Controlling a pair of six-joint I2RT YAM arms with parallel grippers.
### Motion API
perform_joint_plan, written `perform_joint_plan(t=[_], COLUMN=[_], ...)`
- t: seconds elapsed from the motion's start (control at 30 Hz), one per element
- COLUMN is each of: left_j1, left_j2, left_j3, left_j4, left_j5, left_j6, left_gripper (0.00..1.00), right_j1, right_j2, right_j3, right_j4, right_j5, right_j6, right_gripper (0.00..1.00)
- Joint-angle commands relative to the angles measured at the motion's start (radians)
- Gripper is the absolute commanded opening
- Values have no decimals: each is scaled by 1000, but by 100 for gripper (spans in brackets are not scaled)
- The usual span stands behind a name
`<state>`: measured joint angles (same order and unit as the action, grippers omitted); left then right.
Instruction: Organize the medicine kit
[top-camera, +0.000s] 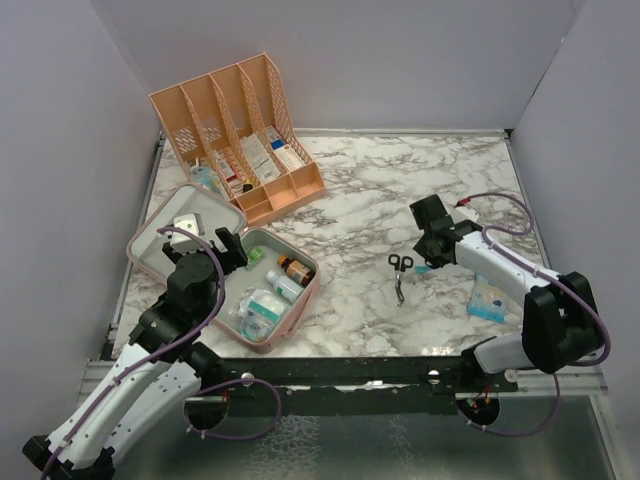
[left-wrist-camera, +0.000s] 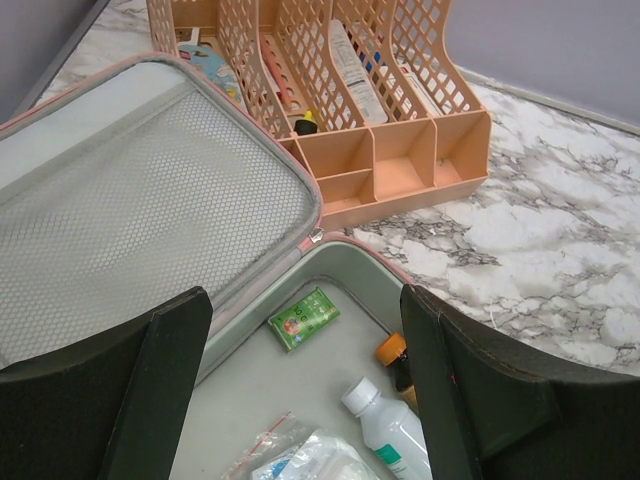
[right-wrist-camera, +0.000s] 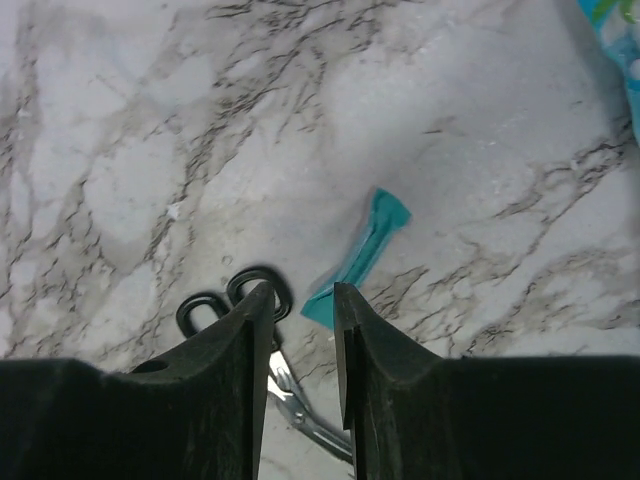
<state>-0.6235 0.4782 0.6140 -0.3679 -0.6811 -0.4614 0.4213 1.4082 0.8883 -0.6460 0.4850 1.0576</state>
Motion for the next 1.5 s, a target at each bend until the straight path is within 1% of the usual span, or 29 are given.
perform_joint_plan(t=[0.0,0.1,0.23,0.4,0.53,0.77,0.87,0.93,0.97,1.03,1.13,1.17,1.23,1.3,1.47], left_j1=[4,4,3,3,4,4,3,3,4,4,4,4,4,4,3], left_j2=[-11,-15,-11,-10,-10,-10,-11,-12,-13,-14,-15,-15,-15,-13,-1], left_j3=[-3,-3,-1,0,1,1,1,1,0,0,0,0,-1,-2,0], left_j4=[15,12,13,12,11,11,11,12,10,10,9,10,10,9,10], left_j5=[1,-8,-11,-13,-16,-17,-16,-16,-17,-16,-17,-16,-15,-13,-11], left_j6=[2,1,4,7,9,10,9,8,8,7,6,6,2,-4,-8], left_gripper=[80,80,80,80,80,80,80,80,80,80,80,80,80,80,80], right_j1=[-67,-87,-105,-110,-110,-111,-110,-110,-111,-110,-110,-110,-110,-110,-108], right_j2=[4,16,52,75,90,115,127,137,141,150,147,140,121,105,110], right_j3=[-43,-67,-74,-78,-85,-96,-100,-101,-100,-96,-81,-78,-71,-61,19], right_j4=[-3,23,34,28,32,57,79,89,95,98,95,95,101,165,158], right_j5=[25,15,-44,-59,-67,-68,-72,-74,-76,-70,-62,-62,-64,-128,-282], right_j6=[126,135,148,169,178,168,153,144,134,120,91,79,49,-61,-144], right_gripper=[32,33,37,38,43,43,41,37,34,23,14,13,12,13,13])
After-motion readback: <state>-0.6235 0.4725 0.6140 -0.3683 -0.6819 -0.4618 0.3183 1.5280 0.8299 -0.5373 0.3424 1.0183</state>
